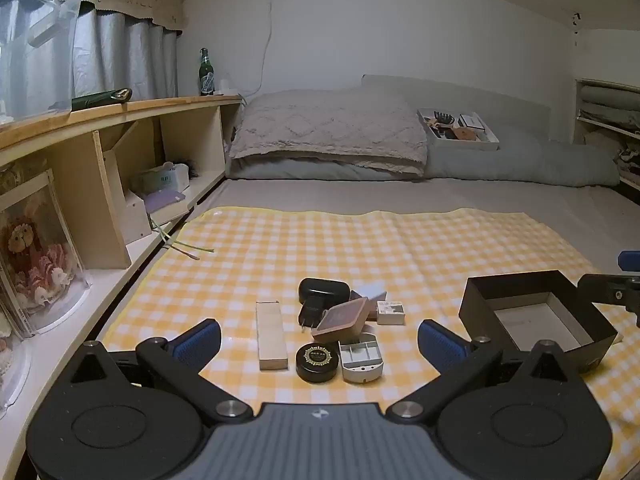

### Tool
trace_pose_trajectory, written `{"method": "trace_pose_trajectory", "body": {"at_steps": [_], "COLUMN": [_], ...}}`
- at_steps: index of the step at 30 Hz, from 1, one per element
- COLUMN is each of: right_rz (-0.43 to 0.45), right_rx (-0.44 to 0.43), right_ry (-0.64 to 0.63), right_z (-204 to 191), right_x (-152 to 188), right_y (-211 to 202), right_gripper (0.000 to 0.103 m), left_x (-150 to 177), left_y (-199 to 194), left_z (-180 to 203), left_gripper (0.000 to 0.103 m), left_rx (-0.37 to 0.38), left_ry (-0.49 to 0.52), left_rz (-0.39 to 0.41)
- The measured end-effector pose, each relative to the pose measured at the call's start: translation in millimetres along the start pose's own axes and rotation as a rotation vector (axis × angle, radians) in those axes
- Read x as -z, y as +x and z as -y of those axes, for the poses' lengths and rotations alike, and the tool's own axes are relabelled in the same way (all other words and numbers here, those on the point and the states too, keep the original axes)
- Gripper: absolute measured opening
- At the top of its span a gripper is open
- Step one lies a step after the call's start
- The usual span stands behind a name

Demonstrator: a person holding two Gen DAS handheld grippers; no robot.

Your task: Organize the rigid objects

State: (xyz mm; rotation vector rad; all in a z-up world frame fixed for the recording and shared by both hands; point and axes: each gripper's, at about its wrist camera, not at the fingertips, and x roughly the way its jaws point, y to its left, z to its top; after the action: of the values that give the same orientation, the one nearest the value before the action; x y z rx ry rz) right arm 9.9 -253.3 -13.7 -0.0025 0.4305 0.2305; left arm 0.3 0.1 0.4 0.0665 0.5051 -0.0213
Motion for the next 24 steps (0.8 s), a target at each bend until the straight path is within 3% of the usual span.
{"method": "trace_pose_trajectory", "body": {"at_steps": [24], "right_rz": [-0.01], "right_rx": [0.016], "right_ry": [0.003], "right_z": [0.0], "right_x": [2.2], "right_y": [5.8], "right_gripper": [0.103], "left_x": [-0.3], "left_y": [-1.9], "left_z": [-4.3], "left_gripper": [0.103], "left_rx": [-0.007], "left_ry": [-0.002], "left_rz": [0.007]}}
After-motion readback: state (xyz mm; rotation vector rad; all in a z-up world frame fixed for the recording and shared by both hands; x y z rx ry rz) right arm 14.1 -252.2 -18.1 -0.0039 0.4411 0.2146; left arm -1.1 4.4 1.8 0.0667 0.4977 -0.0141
